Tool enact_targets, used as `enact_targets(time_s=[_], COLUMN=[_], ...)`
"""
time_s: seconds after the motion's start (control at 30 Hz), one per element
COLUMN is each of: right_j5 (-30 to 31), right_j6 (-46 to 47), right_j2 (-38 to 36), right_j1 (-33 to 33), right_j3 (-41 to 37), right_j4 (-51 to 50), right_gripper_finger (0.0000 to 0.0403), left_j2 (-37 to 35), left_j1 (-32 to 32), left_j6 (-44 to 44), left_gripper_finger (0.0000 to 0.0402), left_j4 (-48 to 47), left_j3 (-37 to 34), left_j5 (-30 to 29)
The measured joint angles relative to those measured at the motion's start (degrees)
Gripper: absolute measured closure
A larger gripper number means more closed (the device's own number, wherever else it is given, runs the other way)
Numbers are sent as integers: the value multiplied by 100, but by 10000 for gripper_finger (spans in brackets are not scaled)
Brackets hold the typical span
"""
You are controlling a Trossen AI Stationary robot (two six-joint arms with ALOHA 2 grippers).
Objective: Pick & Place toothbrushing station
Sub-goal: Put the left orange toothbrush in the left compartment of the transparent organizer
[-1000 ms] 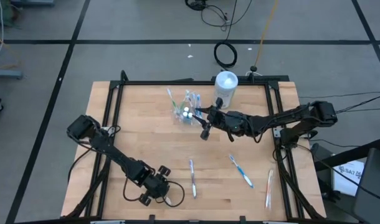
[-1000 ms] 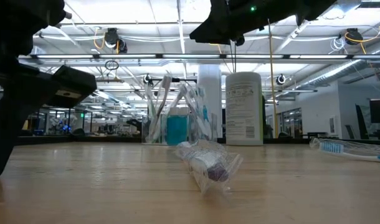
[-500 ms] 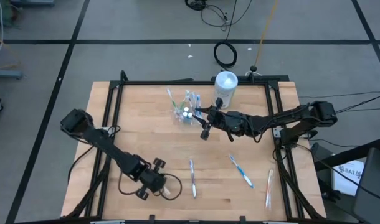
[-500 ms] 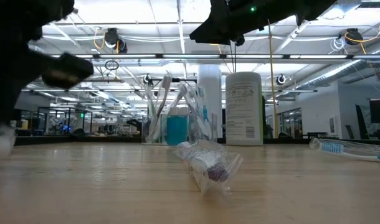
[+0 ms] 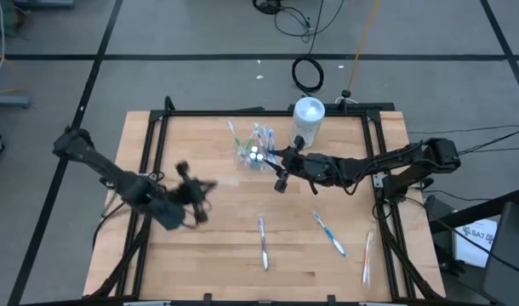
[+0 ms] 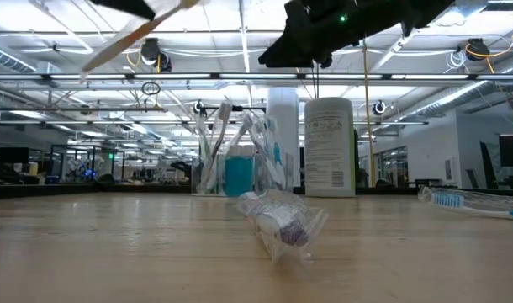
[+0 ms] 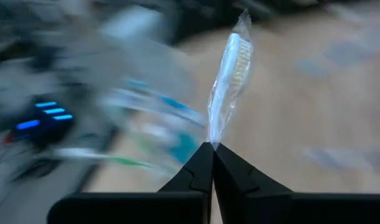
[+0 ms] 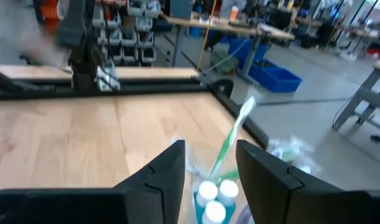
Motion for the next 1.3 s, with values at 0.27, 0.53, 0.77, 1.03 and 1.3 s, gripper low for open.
enact_targets(time_s=[0.27,0.53,0.77,1.03,1.3], right_j5=[0,0,0,0,0], right_j6=[290,482,483,474,463], right_j2=[2,2,2,2,2], right_j1=[1,1,0,0,2], right_j3=[-2,-2,-2,-2,-2], right_j4=[-615,-767,-768,-766,-733], right_gripper_finger=[268,269,271,273,273], left_j2=[-818,-1288,-1301,-1082,290], left_j1=[572,1214,2378,4066,5139], left_j6=[-462,558,2327,2077,1773], left_gripper_finger=[394,397,393,395,393], left_j4=[40,1924,5275,6569,10659], left_j3=[2,-822,-1668,-2358,-3878], left_j5=[-1547,-537,1996,3946,4840])
